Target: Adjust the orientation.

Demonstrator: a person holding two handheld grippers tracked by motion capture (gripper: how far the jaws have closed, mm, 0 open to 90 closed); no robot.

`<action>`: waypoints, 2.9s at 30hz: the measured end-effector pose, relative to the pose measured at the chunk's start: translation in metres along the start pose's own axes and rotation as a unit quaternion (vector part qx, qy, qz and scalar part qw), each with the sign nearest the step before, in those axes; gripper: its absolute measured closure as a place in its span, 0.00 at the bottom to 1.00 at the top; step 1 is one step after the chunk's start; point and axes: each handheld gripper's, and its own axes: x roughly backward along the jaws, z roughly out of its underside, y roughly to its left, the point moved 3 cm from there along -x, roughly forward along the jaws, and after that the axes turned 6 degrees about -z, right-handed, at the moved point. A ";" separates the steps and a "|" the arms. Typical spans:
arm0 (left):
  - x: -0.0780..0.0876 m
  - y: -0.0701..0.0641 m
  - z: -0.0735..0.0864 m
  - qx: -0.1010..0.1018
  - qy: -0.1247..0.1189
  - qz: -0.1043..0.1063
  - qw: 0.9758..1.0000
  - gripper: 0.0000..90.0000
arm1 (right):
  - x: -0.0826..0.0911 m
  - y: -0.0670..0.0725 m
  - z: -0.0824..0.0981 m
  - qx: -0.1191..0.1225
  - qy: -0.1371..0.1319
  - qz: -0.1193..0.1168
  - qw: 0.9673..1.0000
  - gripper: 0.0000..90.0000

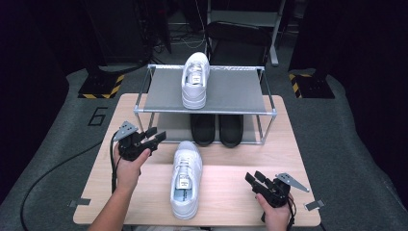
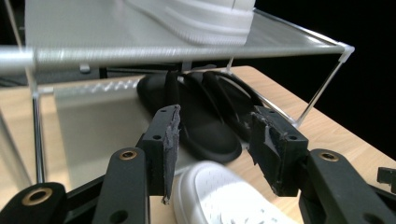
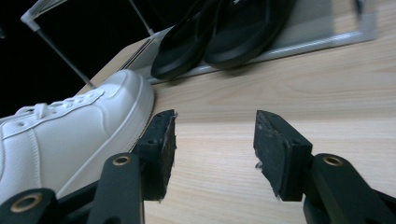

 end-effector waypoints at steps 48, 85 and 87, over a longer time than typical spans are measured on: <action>0.014 0.031 0.085 0.021 0.034 -0.065 0.997 0.56 | -0.070 0.110 0.023 0.063 0.097 -0.140 0.983 0.52; 0.012 0.037 0.092 0.038 0.043 -0.068 0.996 0.56 | -0.088 0.093 0.005 0.068 0.139 -0.120 0.981 0.64; 0.012 0.037 0.092 0.036 0.043 -0.067 0.996 0.56 | -0.088 0.092 0.006 0.061 0.147 -0.123 0.980 0.63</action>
